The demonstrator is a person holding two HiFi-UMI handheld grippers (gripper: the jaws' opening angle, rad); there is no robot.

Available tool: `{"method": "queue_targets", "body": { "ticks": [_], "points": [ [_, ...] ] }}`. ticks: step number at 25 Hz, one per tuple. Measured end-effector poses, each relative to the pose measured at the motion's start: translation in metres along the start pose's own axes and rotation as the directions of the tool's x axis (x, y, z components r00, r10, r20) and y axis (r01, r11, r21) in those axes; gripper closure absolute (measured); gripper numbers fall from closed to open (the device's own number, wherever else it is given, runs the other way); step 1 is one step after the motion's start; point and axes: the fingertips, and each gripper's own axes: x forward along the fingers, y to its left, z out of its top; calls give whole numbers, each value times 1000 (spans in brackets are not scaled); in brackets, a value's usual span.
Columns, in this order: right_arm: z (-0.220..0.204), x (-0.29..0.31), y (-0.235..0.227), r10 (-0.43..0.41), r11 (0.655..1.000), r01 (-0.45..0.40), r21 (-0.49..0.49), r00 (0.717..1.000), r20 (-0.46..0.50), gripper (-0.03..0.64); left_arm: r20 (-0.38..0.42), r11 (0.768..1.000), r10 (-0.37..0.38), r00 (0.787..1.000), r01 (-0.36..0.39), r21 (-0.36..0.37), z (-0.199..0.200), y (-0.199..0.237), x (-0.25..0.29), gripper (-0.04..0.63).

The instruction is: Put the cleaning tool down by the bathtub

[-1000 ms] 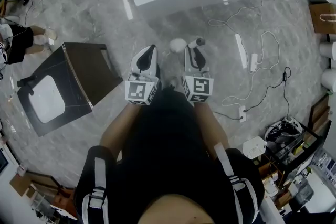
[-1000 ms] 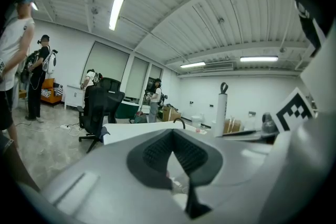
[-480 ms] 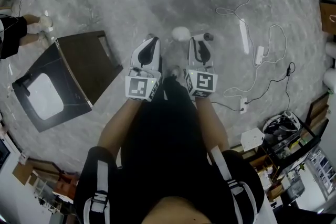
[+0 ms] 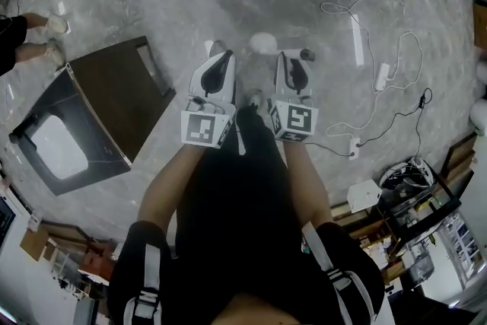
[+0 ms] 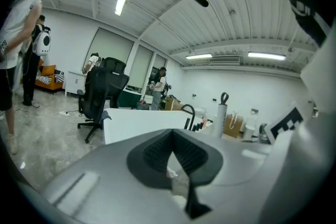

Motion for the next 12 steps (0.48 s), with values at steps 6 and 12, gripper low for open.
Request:
{"method": "queue_targets", "body": {
  "ticks": [6, 12],
  "points": [
    [-23, 35, -1, -9, 1000, 9, -8, 1000, -21, 532, -18, 1000, 3, 1000, -4, -31, -25, 20, 18, 588],
    [-46, 66, -4, -14, 1000, 15, 0, 999, -40, 532, -27, 999, -12, 1000, 11, -38, -43, 37, 41, 588]
  ]
}}
